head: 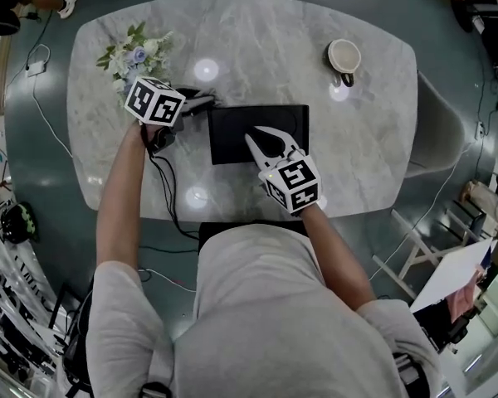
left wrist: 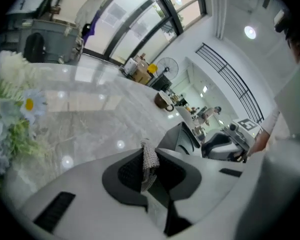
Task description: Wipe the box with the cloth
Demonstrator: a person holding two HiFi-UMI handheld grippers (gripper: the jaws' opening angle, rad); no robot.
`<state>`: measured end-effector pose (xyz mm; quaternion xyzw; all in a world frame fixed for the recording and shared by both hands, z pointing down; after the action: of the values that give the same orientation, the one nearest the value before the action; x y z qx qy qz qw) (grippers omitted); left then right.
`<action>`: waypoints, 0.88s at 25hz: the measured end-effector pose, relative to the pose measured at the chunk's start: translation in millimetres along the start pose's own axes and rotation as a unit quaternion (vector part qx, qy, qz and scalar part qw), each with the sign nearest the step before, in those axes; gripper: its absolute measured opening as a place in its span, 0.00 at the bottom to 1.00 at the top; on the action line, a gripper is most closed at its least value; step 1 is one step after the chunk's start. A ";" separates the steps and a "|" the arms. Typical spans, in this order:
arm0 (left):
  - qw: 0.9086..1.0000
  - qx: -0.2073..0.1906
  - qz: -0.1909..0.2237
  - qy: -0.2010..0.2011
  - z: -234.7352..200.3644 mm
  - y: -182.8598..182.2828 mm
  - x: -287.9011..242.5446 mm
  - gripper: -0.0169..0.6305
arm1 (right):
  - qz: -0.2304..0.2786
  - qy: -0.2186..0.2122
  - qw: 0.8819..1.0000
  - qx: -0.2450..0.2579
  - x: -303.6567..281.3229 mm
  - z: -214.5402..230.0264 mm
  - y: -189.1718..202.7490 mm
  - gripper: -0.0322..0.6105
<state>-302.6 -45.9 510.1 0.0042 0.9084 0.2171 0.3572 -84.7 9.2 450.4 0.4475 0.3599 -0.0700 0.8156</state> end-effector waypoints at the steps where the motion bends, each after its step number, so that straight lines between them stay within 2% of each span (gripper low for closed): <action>1: 0.999 0.021 0.036 -0.011 -0.9 3.6 3.6 0.12 | 0.001 -0.001 1.000 -0.001 0.6 -0.7 0.0 0.14; 2: 0.996 0.045 0.077 -0.024 -1.8 8.1 8.0 0.12 | 0.002 -0.002 1.000 -0.003 0.8 -1.1 0.5 0.14; 4: 0.981 0.095 0.162 -0.054 -2.1 19.4 17.7 0.12 | 0.003 -0.004 1.000 -0.012 -0.3 -1.4 2.2 0.14; 6: 0.957 0.143 0.239 -0.087 1.2 32.4 25.1 0.12 | 0.003 -0.005 1.000 -0.018 -0.9 -1.8 3.4 0.14; 8: 0.932 0.182 0.294 -0.111 7.4 45.1 25.9 0.12 | 0.002 -0.005 1.000 -0.018 -0.6 -2.6 4.7 0.14; 12: 0.894 0.244 0.360 -0.107 15.6 66.1 18.4 0.12 | -0.003 -0.010 1.000 -0.010 -2.6 -7.0 6.7 0.14; 16: 0.861 0.299 0.406 -0.065 11.2 83.8 14.6 0.12 | -0.011 -0.016 1.000 0.000 -4.7 -11.2 7.8 0.14; 18: 0.854 0.312 0.415 -0.043 10.0 87.9 10.2 0.12 | -0.014 -0.016 1.000 0.002 -3.9 -11.5 8.8 0.14; 22: 0.858 0.313 0.408 -0.020 13.6 89.7 4.2 0.12 | -0.016 -0.020 1.000 0.005 -1.9 -14.7 10.1 0.14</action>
<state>-310.1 41.4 534.2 0.4900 0.8382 0.0473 0.2346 -89.4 26.2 453.5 0.4448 0.3498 -0.0938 0.8191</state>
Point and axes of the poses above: the fingertips, and each gripper's own axes: x backward along the fingers, z to its right, y out of its underside, the point moved 8 cm from there along x, backward along the fingers, and after that the axes turned 4 degrees about -z, right-handed, at the moved point
